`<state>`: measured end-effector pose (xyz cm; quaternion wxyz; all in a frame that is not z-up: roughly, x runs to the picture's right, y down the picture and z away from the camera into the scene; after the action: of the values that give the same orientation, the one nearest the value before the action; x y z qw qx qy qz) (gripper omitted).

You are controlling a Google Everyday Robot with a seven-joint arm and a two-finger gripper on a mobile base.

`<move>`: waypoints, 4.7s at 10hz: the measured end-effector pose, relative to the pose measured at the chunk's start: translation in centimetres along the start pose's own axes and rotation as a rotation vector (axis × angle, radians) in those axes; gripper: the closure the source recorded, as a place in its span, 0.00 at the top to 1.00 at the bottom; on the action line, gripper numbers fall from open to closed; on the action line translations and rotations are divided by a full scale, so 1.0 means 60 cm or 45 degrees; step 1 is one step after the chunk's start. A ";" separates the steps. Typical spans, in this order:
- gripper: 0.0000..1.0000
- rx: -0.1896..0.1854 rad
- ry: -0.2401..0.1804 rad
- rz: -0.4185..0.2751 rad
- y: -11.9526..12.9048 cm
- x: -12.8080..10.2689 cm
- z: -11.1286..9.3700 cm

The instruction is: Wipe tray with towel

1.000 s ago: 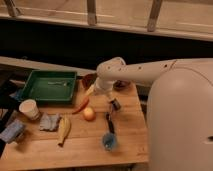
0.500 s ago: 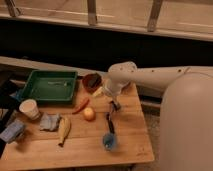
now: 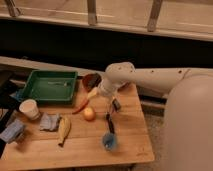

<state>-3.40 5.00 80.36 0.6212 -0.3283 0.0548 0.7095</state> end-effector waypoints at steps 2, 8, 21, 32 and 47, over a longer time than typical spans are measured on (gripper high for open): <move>0.80 -0.024 0.010 -0.130 0.088 -0.020 0.022; 0.80 -0.040 0.094 -0.436 0.295 -0.018 0.090; 0.80 -0.181 0.249 -0.512 0.370 0.083 0.240; 0.37 -0.164 0.369 -0.456 0.355 0.132 0.315; 0.00 -0.114 -0.207 -0.308 0.277 -0.110 -0.016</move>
<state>-18.16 -4.72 77.64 0.6892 -0.3013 -0.0673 0.6555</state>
